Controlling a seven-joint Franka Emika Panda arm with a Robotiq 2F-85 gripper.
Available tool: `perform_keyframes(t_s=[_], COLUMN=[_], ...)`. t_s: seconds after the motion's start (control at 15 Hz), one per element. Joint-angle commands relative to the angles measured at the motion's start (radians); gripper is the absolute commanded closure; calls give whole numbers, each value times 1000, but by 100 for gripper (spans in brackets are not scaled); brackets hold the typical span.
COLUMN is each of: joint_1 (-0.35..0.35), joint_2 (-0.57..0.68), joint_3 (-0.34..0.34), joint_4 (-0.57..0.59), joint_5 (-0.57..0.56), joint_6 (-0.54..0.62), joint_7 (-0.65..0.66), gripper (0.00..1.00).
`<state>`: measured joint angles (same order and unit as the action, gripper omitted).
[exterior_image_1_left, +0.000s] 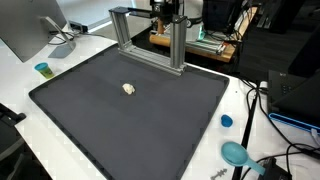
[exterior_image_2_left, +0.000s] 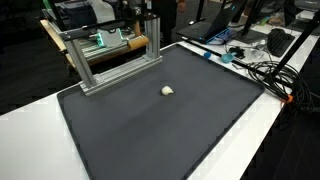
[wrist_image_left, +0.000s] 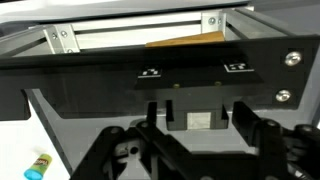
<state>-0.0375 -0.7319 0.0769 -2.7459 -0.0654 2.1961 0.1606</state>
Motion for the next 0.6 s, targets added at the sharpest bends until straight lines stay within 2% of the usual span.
perform_keyframes(t_s=[0.0,0.07,0.13,0.2,0.53], joint_1=[4,5,7,8,22], joint_2=[7,7,6,4,-21], joint_3=[-27,-33,-37,-39,-55], joint_4=[6,6,8,10,11], joint_5=[-5,-4,-5,-7,3], joint_6=[-33,-45,-61,-72,-108], joint_7=[-54,-66,-79,-91,-143], gripper=[27,33,30,32,28])
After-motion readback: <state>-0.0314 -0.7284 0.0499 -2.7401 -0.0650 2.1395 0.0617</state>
